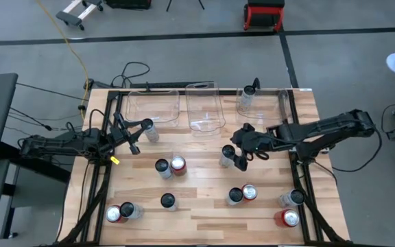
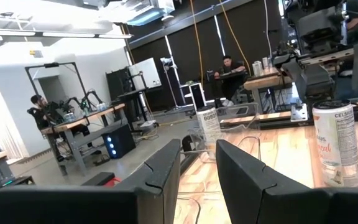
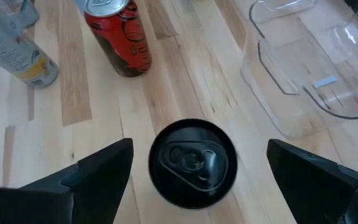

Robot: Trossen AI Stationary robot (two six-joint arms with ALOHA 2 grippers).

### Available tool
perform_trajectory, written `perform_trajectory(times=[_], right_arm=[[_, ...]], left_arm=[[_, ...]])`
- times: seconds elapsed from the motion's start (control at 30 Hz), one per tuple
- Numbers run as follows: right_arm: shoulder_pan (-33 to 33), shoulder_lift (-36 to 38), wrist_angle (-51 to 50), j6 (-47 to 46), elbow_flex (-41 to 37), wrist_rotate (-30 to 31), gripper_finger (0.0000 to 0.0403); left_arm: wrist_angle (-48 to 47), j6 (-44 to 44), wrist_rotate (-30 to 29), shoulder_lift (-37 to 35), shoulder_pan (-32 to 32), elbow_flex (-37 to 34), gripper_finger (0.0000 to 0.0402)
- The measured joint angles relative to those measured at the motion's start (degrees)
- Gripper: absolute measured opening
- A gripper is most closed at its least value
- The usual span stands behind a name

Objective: Sort soda cans
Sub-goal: Put the white-yellow soda can into the right transparent bin

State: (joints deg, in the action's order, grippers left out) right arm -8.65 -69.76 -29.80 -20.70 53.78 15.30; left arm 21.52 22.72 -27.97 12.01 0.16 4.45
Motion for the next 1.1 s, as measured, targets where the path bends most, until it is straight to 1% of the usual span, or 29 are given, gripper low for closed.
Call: perform_trajectory(times=[0.33,0.53,0.7,0.83,0.93,1.1], right_arm=[[0.0,0.0,4.1,0.3,-4.3,1.1,0.0392],[-0.2,0.0,6.3,1.1,-6.0,-0.6,0.0392],[-0.3,0.0,6.4,2.2,-6.0,-0.6,0.0391],[-0.3,0.0,6.4,1.7,-6.0,-0.6,0.0372],[-0.3,-0.9,6.6,1.7,-6.0,-0.6,0.0348],[0.2,-3.5,8.1,1.9,-5.9,-0.7,0.0308]], left_arm=[[0.0,0.1,0.0,0.0,0.0,0.0,0.0099],[0.1,0.2,0.0,0.0,0.0,0.0,0.0099],[0.1,0.1,0.0,0.0,0.0,0.0,0.0099],[-0.4,-1.7,1.0,0.0,0.0,0.0,0.0098],[-2.3,-2.8,4.6,0.0,0.0,0.3,0.0095],[-8.4,-7.7,7.1,4.3,0.4,5.2,0.0084]])
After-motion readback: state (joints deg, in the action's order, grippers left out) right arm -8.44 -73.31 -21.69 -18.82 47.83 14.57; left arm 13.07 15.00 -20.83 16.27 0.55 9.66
